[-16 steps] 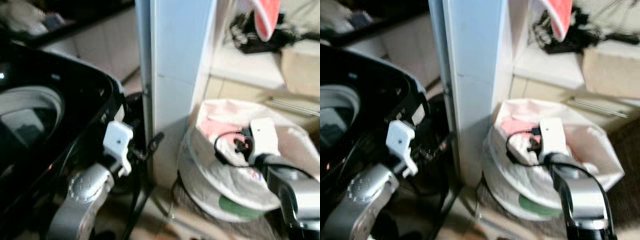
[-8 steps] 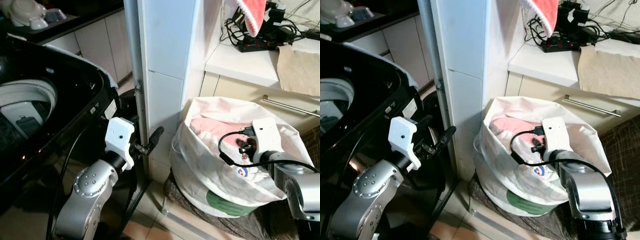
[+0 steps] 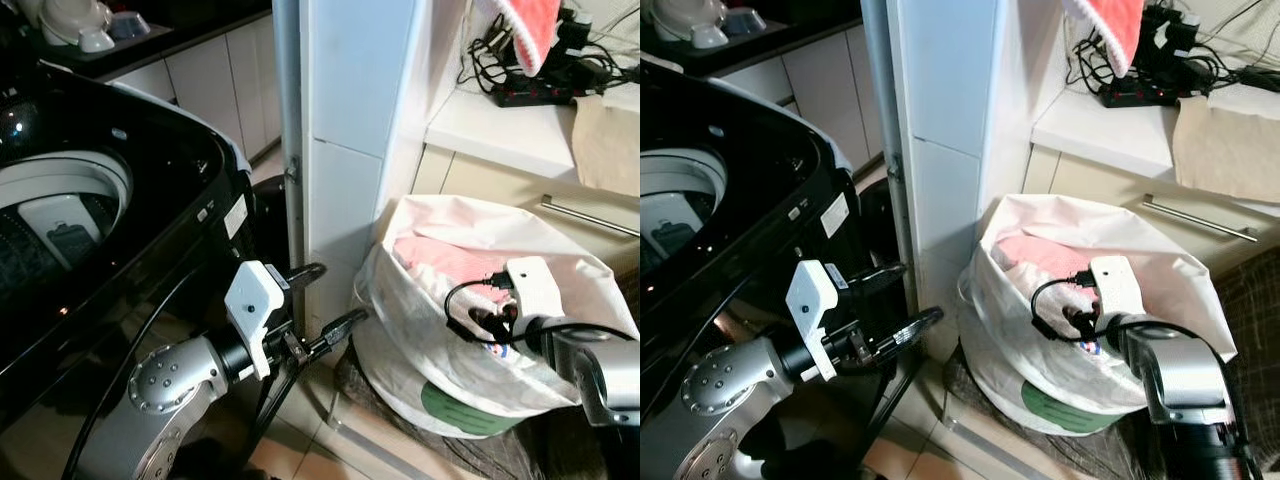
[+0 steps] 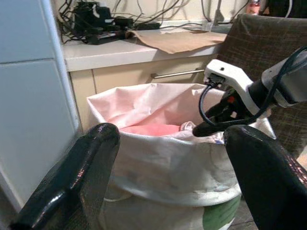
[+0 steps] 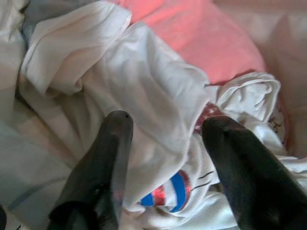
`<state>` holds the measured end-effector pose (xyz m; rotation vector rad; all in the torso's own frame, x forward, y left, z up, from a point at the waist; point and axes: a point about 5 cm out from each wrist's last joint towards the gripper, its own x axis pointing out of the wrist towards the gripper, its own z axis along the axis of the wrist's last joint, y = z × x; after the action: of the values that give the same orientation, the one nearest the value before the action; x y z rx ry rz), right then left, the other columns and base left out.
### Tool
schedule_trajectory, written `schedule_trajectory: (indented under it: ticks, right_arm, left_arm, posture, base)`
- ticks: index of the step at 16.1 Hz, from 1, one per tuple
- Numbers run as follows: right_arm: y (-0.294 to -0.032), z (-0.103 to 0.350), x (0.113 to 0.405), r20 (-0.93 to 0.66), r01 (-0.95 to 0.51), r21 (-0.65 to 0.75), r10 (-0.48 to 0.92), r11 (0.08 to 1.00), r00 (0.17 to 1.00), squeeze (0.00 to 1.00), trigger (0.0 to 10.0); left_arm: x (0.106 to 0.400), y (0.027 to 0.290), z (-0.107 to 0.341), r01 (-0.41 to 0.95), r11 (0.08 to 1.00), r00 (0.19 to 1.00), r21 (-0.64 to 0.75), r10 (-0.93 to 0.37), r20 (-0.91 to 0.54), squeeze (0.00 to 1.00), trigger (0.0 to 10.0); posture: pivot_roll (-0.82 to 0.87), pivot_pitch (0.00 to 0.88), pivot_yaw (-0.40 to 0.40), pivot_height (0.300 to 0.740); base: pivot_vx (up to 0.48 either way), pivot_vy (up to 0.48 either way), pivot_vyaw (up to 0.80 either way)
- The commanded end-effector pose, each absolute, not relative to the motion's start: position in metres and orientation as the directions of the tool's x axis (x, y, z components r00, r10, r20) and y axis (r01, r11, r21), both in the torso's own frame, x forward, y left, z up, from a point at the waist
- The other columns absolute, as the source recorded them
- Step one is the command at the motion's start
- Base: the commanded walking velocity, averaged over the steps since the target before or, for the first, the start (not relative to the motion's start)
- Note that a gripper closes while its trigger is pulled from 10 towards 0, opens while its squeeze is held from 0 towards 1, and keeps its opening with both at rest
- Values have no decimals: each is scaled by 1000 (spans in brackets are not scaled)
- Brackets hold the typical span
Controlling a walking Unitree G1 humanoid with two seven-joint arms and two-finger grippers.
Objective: Clothes washing
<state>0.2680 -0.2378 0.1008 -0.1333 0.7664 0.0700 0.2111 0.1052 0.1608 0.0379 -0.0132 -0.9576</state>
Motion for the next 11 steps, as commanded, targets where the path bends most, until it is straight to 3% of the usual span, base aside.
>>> schedule_trajectory:
  ticks: [1,3,4,9,11]
  right_arm:
    - [-246,104,271,-683,-79,-106,-14,991,730,1000,10000]
    - [-253,96,271,-697,-7,-93,-61,996,714,1000,10000]
    - [-257,90,270,-702,50,-71,-86,996,707,0,10000]
    - [-260,45,261,-774,187,115,-30,976,633,0,10000]
    - [-262,41,260,-779,199,107,-42,974,626,0,9569]
  left_arm:
    - [210,102,164,832,553,553,41,-833,0,0,10000]
    - [206,99,165,857,514,514,32,-858,3,0,10000]
    - [205,97,166,868,496,496,27,-868,3,0,10000]
    - [207,96,165,873,487,487,24,-873,-3,0,10000]
    - [205,96,164,880,475,475,20,-880,-11,0,10000]
  posture:
    - [-4,7,0,740]
    - [-5,1,-1,740]
    - [-5,0,-1,740]
    - [-6,0,11,740]
    - [0,0,9,740]
  base:
    - [0,0,0]
    - [0,0,0]
    - [0,0,0]
    - [0,0,0]
    - [0,0,0]
